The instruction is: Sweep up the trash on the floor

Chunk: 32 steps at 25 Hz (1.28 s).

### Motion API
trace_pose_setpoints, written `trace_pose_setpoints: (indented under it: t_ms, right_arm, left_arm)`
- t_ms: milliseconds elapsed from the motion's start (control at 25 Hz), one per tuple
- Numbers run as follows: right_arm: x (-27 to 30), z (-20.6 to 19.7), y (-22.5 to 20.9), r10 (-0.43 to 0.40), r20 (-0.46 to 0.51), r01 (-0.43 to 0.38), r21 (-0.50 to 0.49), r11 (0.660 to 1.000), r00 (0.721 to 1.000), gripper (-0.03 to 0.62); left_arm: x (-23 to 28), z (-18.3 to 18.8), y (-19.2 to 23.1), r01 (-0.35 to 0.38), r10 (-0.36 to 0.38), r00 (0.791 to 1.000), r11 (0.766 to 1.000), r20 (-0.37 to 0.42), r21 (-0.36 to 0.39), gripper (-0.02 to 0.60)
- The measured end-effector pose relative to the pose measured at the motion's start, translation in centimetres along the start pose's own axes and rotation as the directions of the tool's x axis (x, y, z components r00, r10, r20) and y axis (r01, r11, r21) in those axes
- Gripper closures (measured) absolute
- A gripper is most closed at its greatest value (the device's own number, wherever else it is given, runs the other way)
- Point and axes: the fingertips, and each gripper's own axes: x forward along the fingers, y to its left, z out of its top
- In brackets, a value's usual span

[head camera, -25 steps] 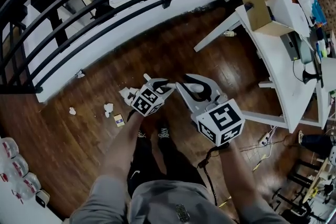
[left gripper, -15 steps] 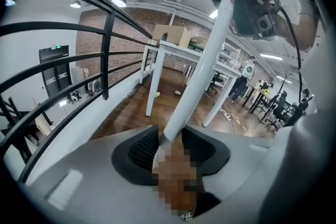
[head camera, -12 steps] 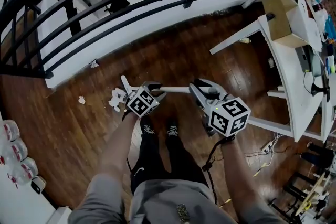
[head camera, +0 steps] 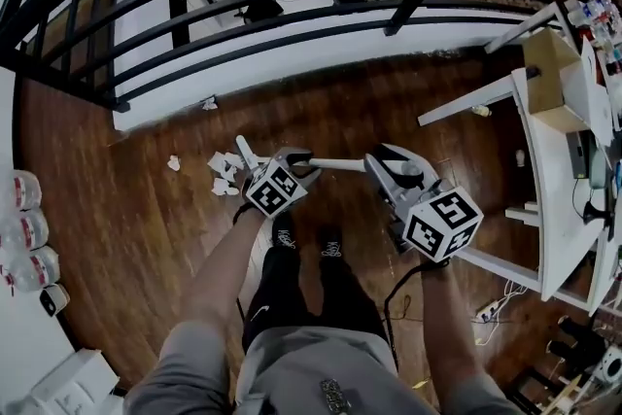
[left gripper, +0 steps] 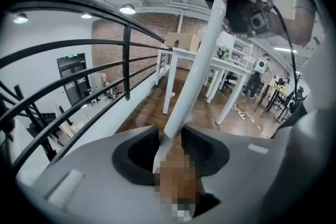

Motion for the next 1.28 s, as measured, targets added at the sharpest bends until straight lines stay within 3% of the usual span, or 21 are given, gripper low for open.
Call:
trace_pose_setpoints:
  t_ms: [200, 400, 560, 800, 960, 1160, 1280]
  right_arm:
    - [0.1, 2.4, 0.7, 0.157, -0.016, -0.157, -0.084, 0.984, 0.988, 0.513]
    - [2.8, 3.5, 3.2, 0.336, -0.087, -0.346, -0.135, 0.929, 0.938, 0.513]
    - [7.7, 2.5, 7.5, 0.458, -0.196, -0.49, -0.175, 0.854, 0.867, 0.513]
    - [16.2, -1.3, 14.4, 0.577, -0.389, -0.676, -0.196, 0.71, 0.719, 0.513]
    - [19.8, -2.8, 18.3, 0.59, -0.497, -0.756, -0.246, 0.607, 0.636, 0.513]
    - [23.1, -1.9, 21.5, 0.576, -0.547, -0.793, -0.371, 0.483, 0.607, 0.513]
    - [25.1, 0.1, 20.9, 0.578, -0.544, -0.793, -0.39, 0.468, 0.608, 0.513]
  left_arm:
    - [-2.5, 1.0, 0.1, -0.161, 0.164, 0.986, 0.982, 0.026, -0.098, 0.446]
    - [-5.7, -0.8, 0.7, -0.317, 0.333, 0.943, 0.914, 0.02, -0.252, 0.448]
    - [-8.7, -5.3, 1.9, -0.403, 0.432, 0.902, 0.826, -0.015, -0.395, 0.448]
    - [-11.9, -13.5, 4.2, -0.48, 0.548, 0.833, 0.649, -0.075, -0.59, 0.448]
    - [-12.7, -16.5, 5.7, -0.484, 0.603, 0.792, 0.533, -0.089, -0.694, 0.448]
    - [-13.9, -17.1, 10.2, -0.483, 0.66, 0.747, 0.453, -0.082, -0.75, 0.448]
    - [-14.3, -16.0, 13.1, -0.489, 0.68, 0.73, 0.442, -0.075, -0.752, 0.446]
